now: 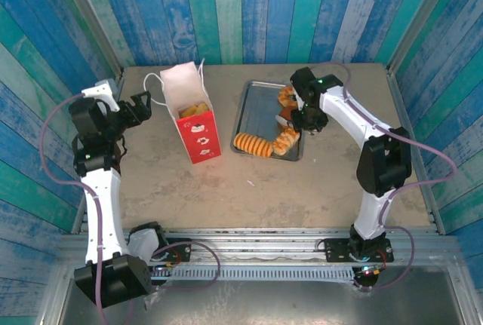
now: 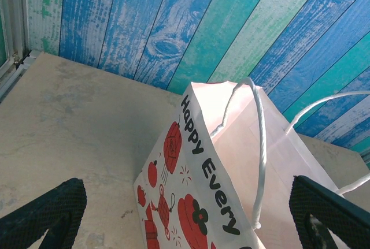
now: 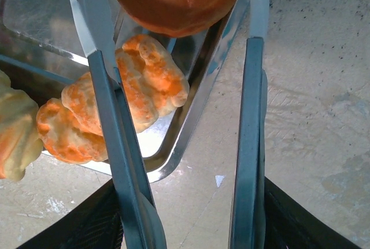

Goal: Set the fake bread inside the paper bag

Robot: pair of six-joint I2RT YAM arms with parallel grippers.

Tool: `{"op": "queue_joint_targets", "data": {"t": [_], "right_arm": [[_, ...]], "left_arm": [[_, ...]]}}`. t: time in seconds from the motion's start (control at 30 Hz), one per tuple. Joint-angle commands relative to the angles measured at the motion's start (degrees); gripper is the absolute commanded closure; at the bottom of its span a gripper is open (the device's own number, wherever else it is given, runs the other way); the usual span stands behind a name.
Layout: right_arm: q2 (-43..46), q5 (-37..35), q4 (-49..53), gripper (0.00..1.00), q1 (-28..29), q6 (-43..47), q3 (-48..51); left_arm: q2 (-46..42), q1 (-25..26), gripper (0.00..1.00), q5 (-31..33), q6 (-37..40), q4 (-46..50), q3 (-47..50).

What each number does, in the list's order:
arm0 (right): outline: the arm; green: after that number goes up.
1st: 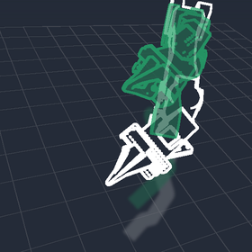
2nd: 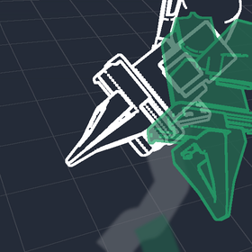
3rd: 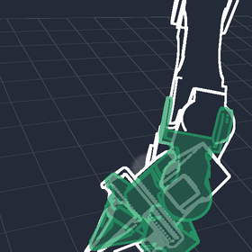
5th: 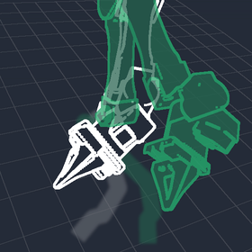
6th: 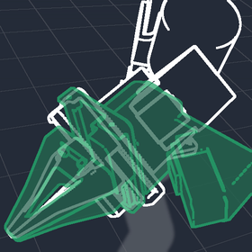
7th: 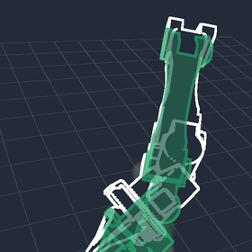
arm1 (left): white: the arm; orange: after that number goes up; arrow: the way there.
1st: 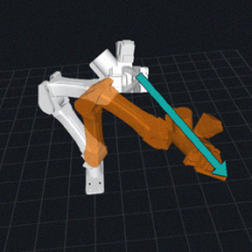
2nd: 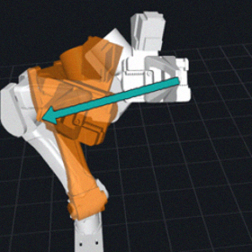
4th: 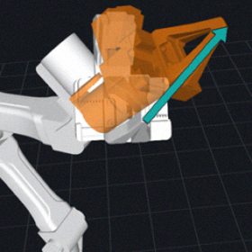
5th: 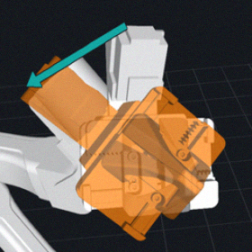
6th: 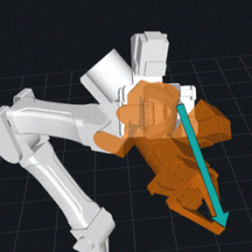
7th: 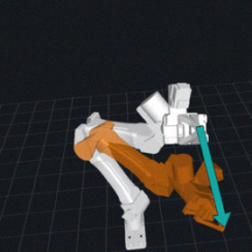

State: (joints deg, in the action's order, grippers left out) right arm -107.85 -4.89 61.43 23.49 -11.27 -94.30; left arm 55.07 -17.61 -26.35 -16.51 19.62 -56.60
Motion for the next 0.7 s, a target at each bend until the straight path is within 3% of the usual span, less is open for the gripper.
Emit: {"op": "queue_joint_targets", "data": {"t": [0.0, 0.2, 0.53, 0.67], "right_arm": [[-1.6, 0.1, 2.1, 0.43, -0.2, 1.0, -1.9], [-2.5, -0.3, 2.9, 0.46, -0.2, 1.2, -2.9], [3.3, -3.4, 2.1, 0.68, 0.2, 0.4, -2.2], [8.5, -4.9, -0.7, 0.71, 0.9, 0.0, -0.5]], "left_arm": [[0.6, 0.1, 0.06, -1.8, 0.1, 0.2, 0.0], [0.8, 0.0, 0.05, -3.0, -0.4, 0.5, -0.4], [0.8, 0.1, 0.03, -2.9, -3.0, 2.7, -4.0], [1.4, 0.1, 0.01, -3.7, -4.8, 3.8, -6.1]]}}
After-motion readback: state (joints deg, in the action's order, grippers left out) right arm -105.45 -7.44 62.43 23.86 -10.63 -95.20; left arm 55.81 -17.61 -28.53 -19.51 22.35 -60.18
